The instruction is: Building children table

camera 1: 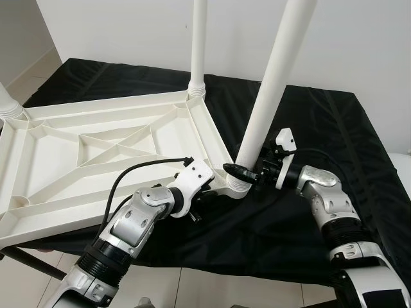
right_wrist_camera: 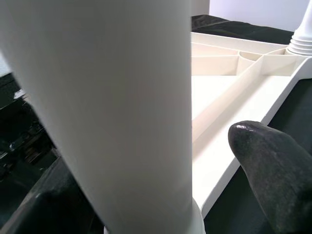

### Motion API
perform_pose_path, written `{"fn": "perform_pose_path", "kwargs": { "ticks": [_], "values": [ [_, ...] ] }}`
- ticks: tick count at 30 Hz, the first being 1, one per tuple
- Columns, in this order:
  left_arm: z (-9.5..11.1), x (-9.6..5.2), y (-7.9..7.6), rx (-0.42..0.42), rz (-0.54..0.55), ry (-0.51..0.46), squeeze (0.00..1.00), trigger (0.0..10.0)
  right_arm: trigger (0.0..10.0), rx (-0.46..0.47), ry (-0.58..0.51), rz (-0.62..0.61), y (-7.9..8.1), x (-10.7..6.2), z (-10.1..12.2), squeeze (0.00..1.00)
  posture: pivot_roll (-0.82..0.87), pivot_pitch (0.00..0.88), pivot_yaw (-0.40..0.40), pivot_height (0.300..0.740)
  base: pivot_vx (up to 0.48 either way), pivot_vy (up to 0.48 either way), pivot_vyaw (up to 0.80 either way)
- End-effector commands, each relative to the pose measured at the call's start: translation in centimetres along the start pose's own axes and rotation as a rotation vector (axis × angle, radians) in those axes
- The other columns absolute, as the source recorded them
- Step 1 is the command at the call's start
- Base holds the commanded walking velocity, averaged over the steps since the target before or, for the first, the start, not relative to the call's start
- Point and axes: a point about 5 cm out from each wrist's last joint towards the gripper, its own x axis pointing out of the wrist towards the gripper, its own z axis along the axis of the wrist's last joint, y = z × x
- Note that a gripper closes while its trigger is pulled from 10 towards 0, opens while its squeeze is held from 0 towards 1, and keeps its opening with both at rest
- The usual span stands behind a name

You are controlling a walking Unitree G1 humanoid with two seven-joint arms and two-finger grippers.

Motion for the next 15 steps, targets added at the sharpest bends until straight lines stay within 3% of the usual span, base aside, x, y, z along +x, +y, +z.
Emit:
{"fn": "perform_pose_path", "kwargs": {
  "ticks": [1, 2, 15],
  "values": [
    [0.36, -0.07, -0.09, 0.016, -0.027, -0.013, 0.0, 10.0, 2.9, 0.001, -0.005, 0.017, -0.16, -0.03, 0.05, 0.0, 0.02, 0.012, -0.016, 0.74, 0.0, 0.0, 0.0],
    [0.37, -0.06, -0.1, 0.016, -0.027, -0.013, 0.0, 10.0, 0.0, 0.009, -0.008, 0.026, -0.18, -0.03, 0.02, 0.0, 0.02, 0.013, -0.016, 0.74, 0.0, 0.0, 0.0],
    [0.4, -0.08, -0.09, 0.012, -0.023, -0.016, 0.0, 10.0, 0.0, 0.016, -0.043, 0.052, 0.36, 0.08, -0.02, 0.0, 0.02, 0.017, -0.021, 0.74, 0.0, 0.0, 0.0]
  ]
}}
